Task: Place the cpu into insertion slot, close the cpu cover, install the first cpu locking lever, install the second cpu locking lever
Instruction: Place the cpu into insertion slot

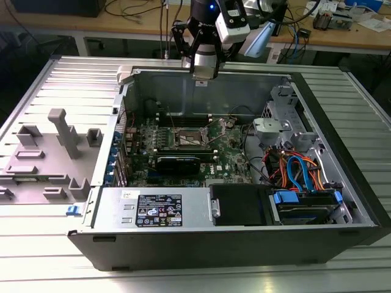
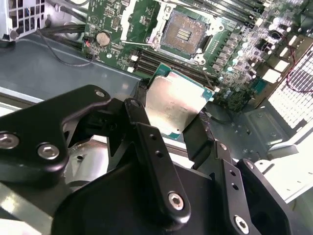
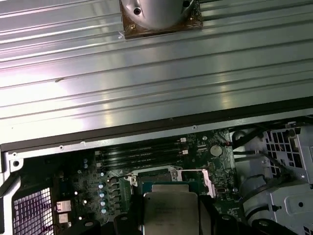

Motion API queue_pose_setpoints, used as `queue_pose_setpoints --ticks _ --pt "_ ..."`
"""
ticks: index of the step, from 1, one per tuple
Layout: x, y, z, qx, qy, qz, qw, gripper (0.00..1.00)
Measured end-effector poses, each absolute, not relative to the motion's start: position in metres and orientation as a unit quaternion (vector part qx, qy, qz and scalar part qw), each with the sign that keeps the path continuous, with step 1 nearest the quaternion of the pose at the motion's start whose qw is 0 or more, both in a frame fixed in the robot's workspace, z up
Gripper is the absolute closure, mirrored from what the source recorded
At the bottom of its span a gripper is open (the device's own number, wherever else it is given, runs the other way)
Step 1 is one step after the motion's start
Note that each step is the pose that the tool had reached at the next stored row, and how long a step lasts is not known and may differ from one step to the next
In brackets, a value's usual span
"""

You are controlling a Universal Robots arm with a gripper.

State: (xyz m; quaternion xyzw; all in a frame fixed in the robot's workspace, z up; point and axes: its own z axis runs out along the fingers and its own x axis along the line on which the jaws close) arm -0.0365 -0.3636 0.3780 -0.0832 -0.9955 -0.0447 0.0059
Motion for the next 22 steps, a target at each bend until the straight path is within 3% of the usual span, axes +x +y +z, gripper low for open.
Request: queue_pose_setpoints --ticks 22 --pt "-0.0361 -0.371 0.3778 -0.091 -0.995 -0.045 0.006 0.46"
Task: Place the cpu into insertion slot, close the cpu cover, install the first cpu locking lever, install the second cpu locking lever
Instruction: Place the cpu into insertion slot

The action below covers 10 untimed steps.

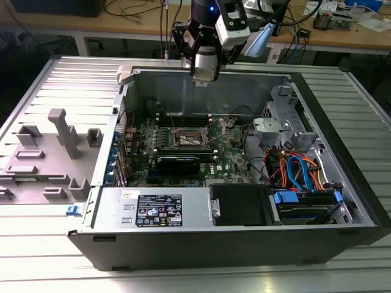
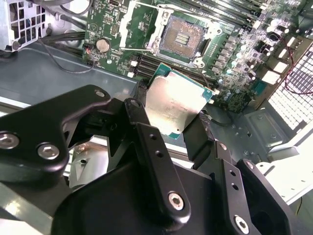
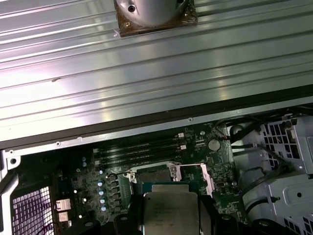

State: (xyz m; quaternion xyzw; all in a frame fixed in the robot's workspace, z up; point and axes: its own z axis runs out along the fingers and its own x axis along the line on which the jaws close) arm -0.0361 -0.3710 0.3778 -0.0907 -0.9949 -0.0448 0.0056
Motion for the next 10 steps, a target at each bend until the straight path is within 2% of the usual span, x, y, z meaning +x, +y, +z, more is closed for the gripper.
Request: queue_pose_setpoints --ticks 10 --pt "-0.036 -0.3714 0.3775 -0.113 -0.993 -0.045 0.005 0.46"
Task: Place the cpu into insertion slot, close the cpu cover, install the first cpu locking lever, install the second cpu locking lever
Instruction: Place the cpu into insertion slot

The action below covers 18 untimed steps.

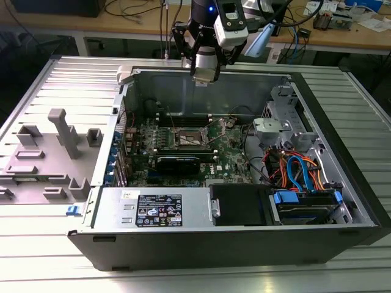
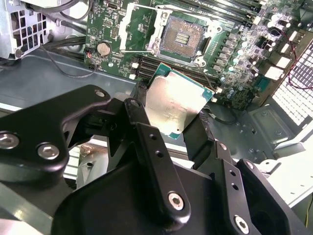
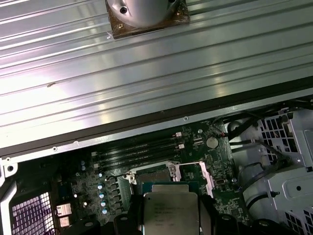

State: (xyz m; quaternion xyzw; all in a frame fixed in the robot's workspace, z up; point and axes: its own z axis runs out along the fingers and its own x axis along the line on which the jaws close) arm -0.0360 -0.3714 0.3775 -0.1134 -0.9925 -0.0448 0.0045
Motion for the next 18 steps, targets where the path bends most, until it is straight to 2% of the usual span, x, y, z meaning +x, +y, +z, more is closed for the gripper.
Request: queue_pose_setpoints --ticks 11,18 --pt "-0.0361 -0.3751 0.377 -0.116 -0.992 -0.045 0.004 0.46" --pt "-0.036 -0.3751 0.3729 -0.192 -0.98 -0.045 0.001 0.46"
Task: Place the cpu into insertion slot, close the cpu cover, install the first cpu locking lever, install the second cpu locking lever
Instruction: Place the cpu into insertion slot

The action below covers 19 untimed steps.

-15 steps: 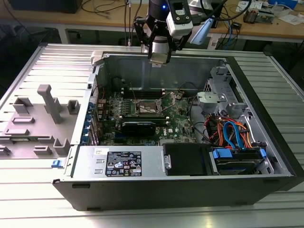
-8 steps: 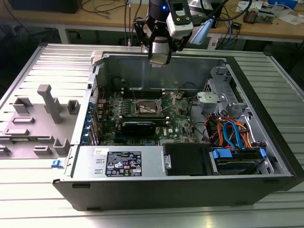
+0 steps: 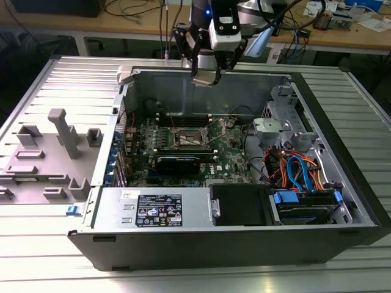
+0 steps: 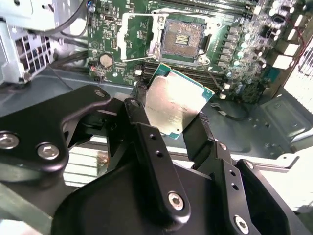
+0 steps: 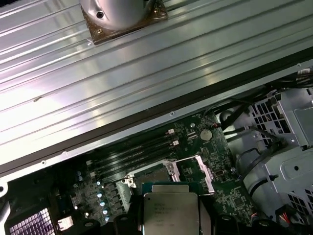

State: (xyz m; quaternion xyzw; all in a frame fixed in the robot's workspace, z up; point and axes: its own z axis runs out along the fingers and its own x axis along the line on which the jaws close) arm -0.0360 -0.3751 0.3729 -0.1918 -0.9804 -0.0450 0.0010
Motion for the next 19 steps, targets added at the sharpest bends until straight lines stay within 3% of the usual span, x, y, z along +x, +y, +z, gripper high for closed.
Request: queue_pose_setpoints --ticks 8,11,19 --pt "-0.036 -0.375 0.369 -0.271 -0.962 -0.045 -0.001 0.46" --pt "-0.036 -0.377 0.367 -0.287 -0.957 -0.043 0.005 0.46" --pt "-0.036 -0.38 0.362 -0.33 -0.943 -0.042 0.006 0.46"
